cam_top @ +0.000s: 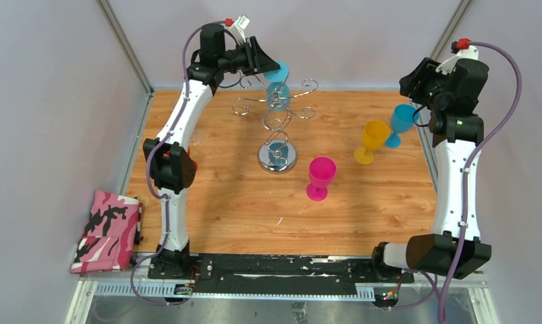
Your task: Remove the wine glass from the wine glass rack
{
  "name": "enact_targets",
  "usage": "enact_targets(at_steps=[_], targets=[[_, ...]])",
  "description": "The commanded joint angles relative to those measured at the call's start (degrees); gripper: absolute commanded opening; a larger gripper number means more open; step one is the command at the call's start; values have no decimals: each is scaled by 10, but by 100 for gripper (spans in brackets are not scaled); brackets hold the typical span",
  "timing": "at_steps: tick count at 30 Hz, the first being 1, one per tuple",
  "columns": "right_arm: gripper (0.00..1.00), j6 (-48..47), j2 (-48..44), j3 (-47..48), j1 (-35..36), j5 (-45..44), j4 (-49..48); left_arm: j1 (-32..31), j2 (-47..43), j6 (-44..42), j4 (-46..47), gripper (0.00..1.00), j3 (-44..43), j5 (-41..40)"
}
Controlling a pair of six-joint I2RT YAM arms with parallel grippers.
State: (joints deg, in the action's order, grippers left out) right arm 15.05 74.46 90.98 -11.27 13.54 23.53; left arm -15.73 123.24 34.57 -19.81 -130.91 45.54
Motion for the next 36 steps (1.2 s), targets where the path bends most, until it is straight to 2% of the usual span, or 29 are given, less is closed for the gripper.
enact_targets(at_steps=[1, 7, 9, 12, 13, 17, 20, 26, 29, 36], targets=[[56, 11, -16, -16, 5, 11, -21, 1, 2, 7, -74, 39, 41, 32], [56, 18, -20, -26, 5, 22, -35, 9, -8, 15, -70, 31, 38, 30], [56, 19, -19, -26, 5, 27, -36, 9, -6, 23, -69, 23, 29, 32], [56, 20, -19, -29, 5, 34, -40, 11, 5, 46, -63, 2, 9, 42], [56, 21, -19, -31, 5, 34, -40, 13, 6, 59, -53, 0, 8, 45], [56, 20, -17, -34, 5, 36, -42, 13, 3, 123, 18, 0, 20, 69], [56, 21, -14, -35, 5, 46, -46, 14, 7, 146, 34, 0, 8, 72], [56, 20, -19, -41, 5, 60, -61, 16, 30, 155, 33, 5, -29, 77], [56, 19, -19, -42, 5, 60, -64, 17, 42, 153, 29, 0, -31, 72], [56, 21, -15, -50, 5, 59, -70, 20, 43, 142, 23, 0, -23, 57]])
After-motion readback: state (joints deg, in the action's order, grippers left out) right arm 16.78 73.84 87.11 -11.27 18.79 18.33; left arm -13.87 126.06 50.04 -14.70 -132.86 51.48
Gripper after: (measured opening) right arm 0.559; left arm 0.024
